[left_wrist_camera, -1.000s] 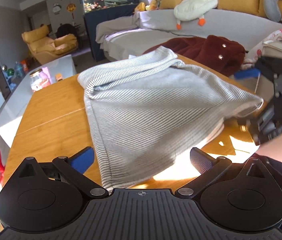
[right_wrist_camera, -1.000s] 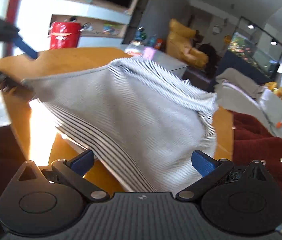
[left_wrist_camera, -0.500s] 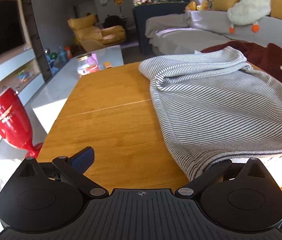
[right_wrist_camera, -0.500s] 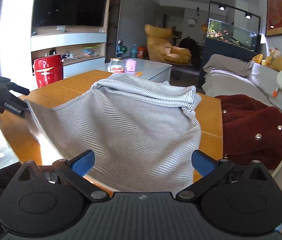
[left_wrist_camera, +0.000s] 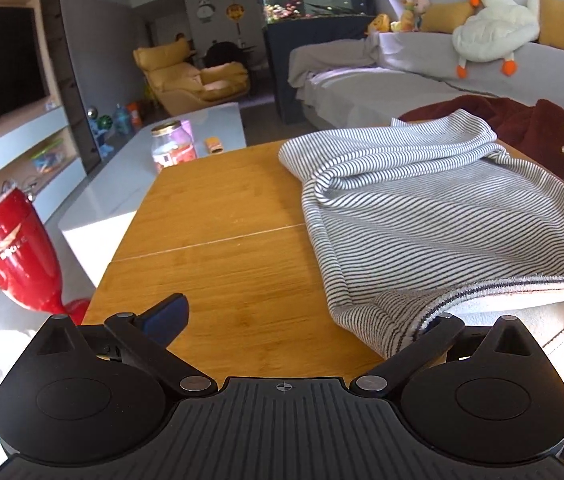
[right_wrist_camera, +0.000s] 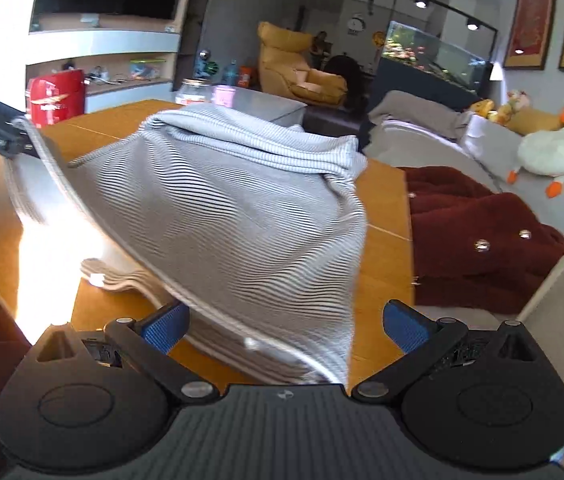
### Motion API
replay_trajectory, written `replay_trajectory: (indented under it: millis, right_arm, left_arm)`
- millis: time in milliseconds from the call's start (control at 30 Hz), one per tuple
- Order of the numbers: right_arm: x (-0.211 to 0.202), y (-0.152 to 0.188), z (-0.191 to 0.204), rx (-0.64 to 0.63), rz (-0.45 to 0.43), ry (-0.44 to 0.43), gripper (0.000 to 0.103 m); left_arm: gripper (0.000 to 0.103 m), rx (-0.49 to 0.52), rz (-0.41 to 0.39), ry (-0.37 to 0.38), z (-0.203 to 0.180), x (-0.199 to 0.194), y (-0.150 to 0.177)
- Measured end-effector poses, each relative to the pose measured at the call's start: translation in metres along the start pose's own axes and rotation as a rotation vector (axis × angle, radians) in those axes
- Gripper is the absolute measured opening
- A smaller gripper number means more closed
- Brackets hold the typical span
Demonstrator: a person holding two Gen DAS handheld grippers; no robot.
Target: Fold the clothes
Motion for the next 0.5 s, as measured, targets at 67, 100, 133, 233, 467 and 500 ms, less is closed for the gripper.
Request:
replay_trajectory:
  millis: [67,100,133,233,467,500]
  right_arm:
    - [0.002,-0.003,-0.018,-0.015,0.0,0.112,0.103]
    - [0.0,-0.006,-0.028,-0.019,-0.007,0.165,0.103]
    - [-0.003,-0.009,-0.039,-0.019,-0.016,0.21,0.103]
    - [-0.015,-0.014,-0.061,0.022,-0.038,0.202,0.103]
    - [-0.009,0.008,-0.031,-0.068,0.023,0.059,0.103]
    - [-0.012,0.009,-0.025,-0.078,0.026,0.018,0.103]
  left_arm:
    - [0.103,0.021,0.017,-0.015,0.004,0.002,0.004]
    - [0.103,0.034,0.02,-0.042,0.009,0.001,0.005]
    - [0.103,0.045,0.022,-0.066,0.013,0.0,0.007]
    - [0.103,0.026,0.027,-0.059,0.027,-0.01,0.012]
    - [0.103,0.129,0.082,0.007,0.005,-0.03,0.034]
    - [0.103,0.139,0.095,0.039,0.001,-0.034,0.037]
Point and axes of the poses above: each gripper's, at about its wrist camera, not at the fingertips, and x roughly the way its jaws point, z to its left, y to its underside, the point moved 7 cm from there along x, roughly the way its jaws point, and after that the axes turned 8 degrees about -x, right-handed, at the moved point
